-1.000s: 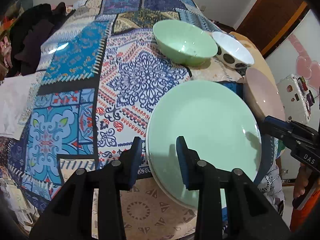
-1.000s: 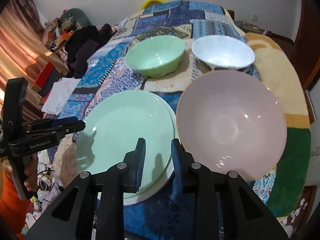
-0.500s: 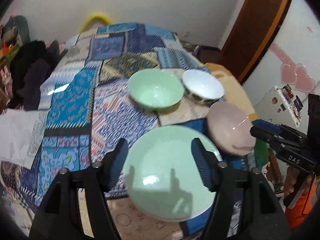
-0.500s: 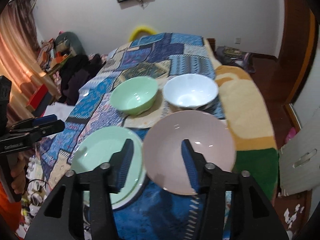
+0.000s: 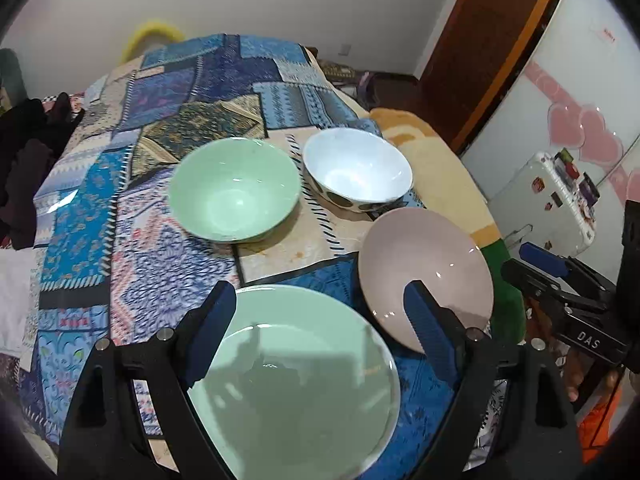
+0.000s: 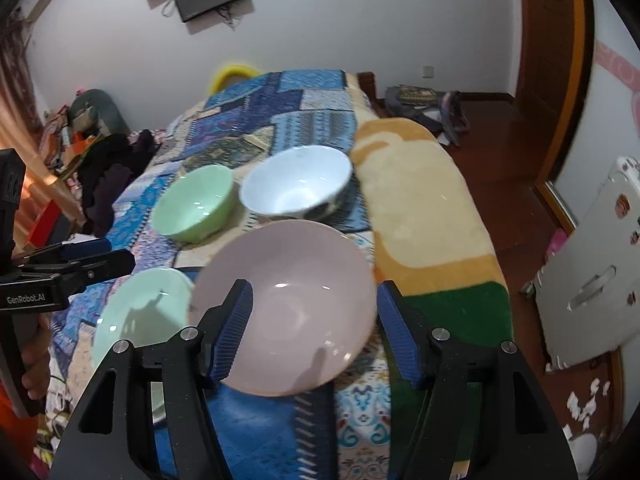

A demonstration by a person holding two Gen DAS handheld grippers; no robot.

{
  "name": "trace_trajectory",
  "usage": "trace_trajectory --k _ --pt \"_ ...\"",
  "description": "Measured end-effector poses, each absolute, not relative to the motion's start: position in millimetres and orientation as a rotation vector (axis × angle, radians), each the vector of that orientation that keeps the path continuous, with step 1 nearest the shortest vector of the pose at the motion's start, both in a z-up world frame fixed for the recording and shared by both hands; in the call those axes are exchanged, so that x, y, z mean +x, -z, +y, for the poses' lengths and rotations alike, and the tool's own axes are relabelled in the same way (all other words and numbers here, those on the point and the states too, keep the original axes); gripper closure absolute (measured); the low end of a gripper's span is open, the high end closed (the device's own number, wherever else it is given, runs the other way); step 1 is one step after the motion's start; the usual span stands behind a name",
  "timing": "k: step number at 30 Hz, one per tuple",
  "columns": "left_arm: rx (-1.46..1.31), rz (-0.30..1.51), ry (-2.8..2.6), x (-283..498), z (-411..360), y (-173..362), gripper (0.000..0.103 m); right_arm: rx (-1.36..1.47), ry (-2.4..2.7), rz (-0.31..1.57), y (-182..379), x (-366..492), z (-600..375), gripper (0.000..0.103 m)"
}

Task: Organize plates and bowls
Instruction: 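Grasp a pink bowl rim with the left gripper while the right gripper grasps another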

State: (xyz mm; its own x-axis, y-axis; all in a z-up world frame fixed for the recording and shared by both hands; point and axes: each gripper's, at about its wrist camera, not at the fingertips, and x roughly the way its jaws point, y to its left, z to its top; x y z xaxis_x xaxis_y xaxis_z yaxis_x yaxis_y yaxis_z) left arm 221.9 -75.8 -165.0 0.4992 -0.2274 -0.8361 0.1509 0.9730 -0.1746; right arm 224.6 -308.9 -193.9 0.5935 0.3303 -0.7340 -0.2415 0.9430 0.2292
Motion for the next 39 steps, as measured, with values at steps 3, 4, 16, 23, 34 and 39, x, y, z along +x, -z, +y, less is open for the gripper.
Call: trace_trajectory --k 3,4,16,23,34,39 --pt "-0.062 1.049 0.244 232 -90 178 0.017 0.129 -0.325 0.895 203 228 -316 0.042" --pt "-0.053 1.057 0.247 236 -94 183 0.017 0.139 -0.321 0.902 207 230 -318 0.042" --pt "0.011 1.122 0.305 262 -129 227 0.031 0.203 -0.303 0.978 244 235 -328 0.042" --pt "0.011 1.159 0.342 269 -138 242 0.061 0.217 -0.316 1.001 251 238 -326 0.067" --pt "-0.011 1.193 0.388 267 -147 252 0.073 0.256 -0.310 0.996 254 238 -325 0.081" --pt "-0.034 1.185 0.382 265 -147 245 0.073 0.294 -0.300 1.003 250 240 -326 0.081"
